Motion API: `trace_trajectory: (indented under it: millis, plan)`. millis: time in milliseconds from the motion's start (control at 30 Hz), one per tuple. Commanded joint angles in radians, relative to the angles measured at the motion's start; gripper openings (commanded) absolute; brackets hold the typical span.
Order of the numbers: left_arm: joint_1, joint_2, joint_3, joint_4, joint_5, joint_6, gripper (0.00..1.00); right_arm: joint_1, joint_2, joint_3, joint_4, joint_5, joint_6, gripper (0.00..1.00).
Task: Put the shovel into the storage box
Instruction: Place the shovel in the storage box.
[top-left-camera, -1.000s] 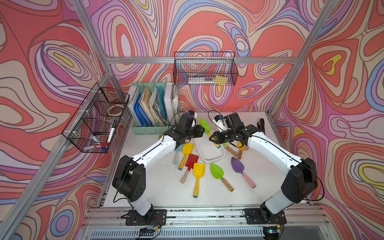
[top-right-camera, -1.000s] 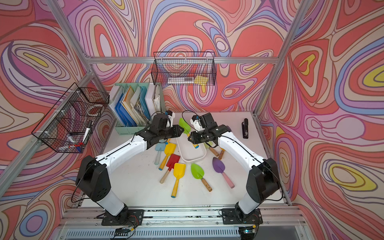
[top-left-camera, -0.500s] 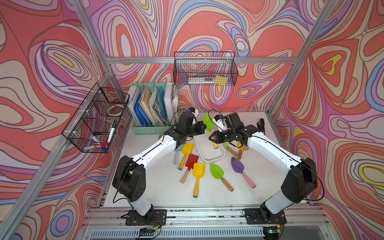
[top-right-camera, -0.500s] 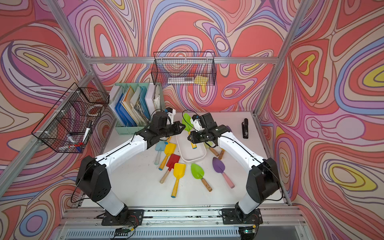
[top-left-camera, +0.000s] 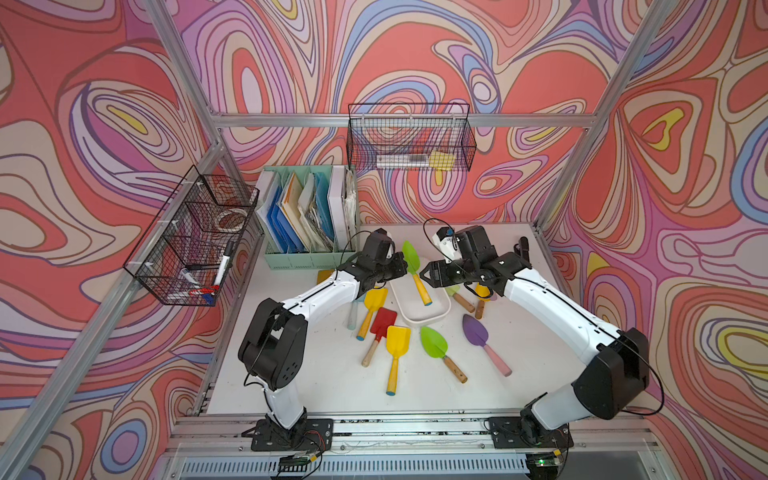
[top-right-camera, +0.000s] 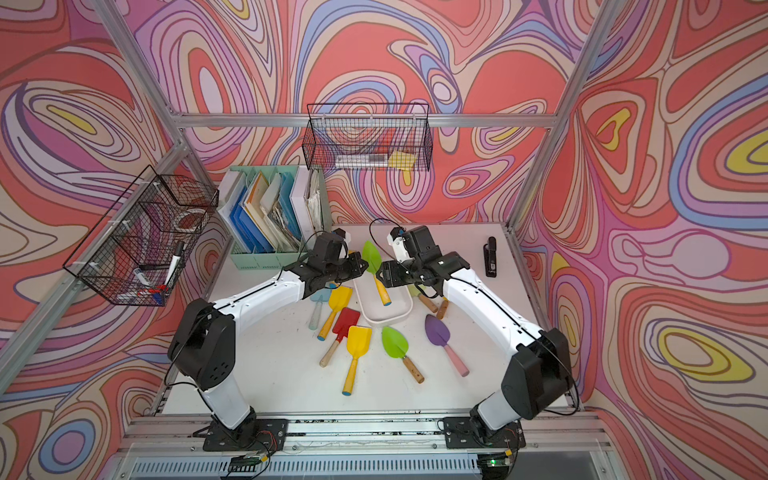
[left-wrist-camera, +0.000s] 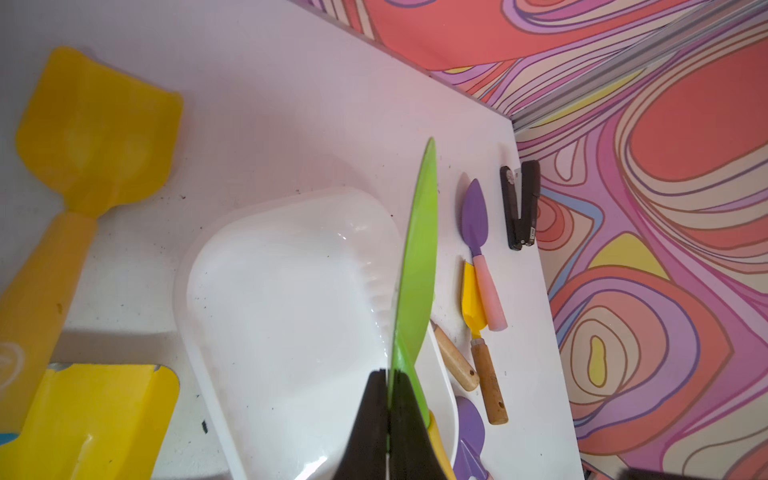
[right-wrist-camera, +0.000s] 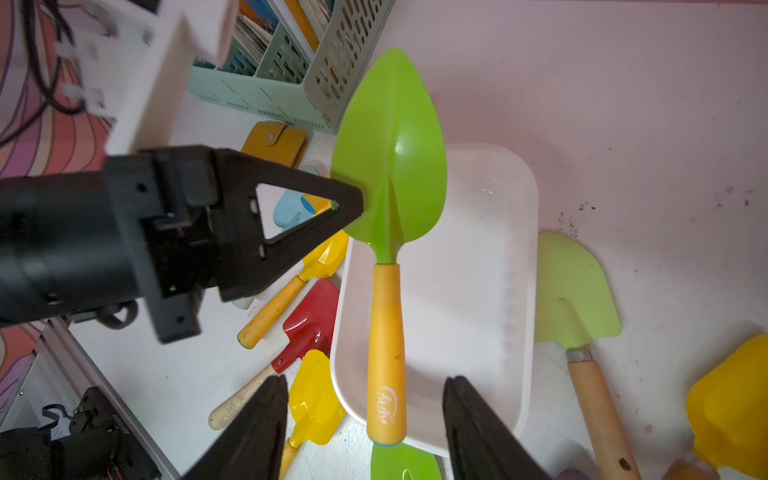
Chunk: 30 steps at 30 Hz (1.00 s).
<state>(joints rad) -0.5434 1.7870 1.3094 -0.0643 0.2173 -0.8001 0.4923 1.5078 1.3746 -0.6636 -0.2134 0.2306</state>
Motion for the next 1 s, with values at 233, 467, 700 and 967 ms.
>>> trace_trajectory:
  millis: [233, 467, 700, 967]
  plan:
    - [-0.007, 0.120, 0.051, 0.077, -0.009, -0.087, 0.00, 0.005, -0.104, -0.055, -0.065, 0.106, 0.019, 0.60]
    - [-0.023, 0.228, 0.172, 0.018, -0.006, -0.058, 0.00, 0.005, -0.119, -0.073, -0.067, 0.115, 0.019, 0.57]
    - [-0.041, 0.283, 0.224, -0.046, 0.001, -0.051, 0.00, 0.005, -0.117, -0.080, -0.063, 0.117, 0.016, 0.56]
    - [-0.058, 0.320, 0.252, -0.111, -0.036, -0.037, 0.00, 0.006, -0.115, -0.093, -0.055, 0.114, 0.015, 0.55]
